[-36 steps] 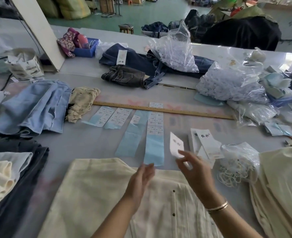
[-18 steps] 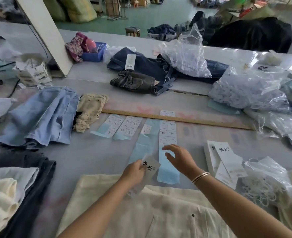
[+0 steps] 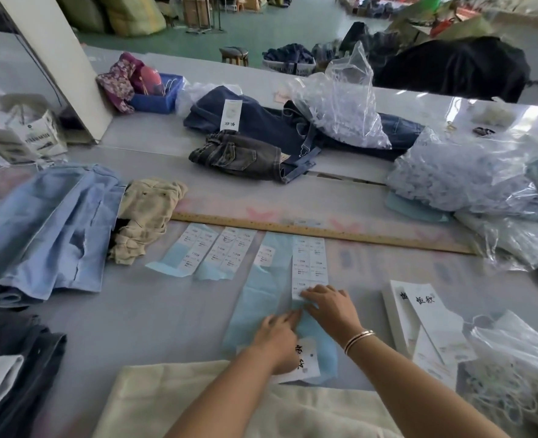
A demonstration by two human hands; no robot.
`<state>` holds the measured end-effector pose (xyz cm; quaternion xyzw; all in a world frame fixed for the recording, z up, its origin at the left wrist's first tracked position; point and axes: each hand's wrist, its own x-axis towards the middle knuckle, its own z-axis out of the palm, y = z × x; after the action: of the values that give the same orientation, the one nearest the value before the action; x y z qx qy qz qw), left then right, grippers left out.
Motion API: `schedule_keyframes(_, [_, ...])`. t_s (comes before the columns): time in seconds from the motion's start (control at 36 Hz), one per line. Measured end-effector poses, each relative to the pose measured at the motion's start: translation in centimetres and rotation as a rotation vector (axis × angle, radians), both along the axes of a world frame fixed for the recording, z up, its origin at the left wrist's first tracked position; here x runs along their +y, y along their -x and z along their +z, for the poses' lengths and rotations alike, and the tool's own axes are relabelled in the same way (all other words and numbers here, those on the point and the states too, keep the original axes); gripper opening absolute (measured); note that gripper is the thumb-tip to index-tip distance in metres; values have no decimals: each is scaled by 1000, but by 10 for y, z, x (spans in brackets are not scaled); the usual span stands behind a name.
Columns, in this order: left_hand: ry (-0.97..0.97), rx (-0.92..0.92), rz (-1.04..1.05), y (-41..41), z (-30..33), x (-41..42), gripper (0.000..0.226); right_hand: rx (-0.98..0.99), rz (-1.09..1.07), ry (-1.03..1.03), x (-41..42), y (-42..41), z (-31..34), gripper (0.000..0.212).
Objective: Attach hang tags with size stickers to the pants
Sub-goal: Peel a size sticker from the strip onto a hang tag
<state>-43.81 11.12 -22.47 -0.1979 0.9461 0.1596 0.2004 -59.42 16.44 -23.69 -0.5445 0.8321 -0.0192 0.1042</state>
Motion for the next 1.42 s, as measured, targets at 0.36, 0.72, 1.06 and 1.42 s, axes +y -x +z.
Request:
schedule_keyframes(0.36, [-76,-11,124,2,3,3,74,-111,-115,36,-27,-9,19,12])
schedule_keyframes(0.72, [-65,20,91,3,0,2,55,-228,-4,-202,-41,16,32,22])
schedule_keyframes(1.06, [-105,66,98,1,-3,1,51,-145,-68,-197,-51,11,36,7])
schedule_keyframes(1.42, [-199,24,101,3,-3,-4,54,-1257,-668,474,-28,61,107,6])
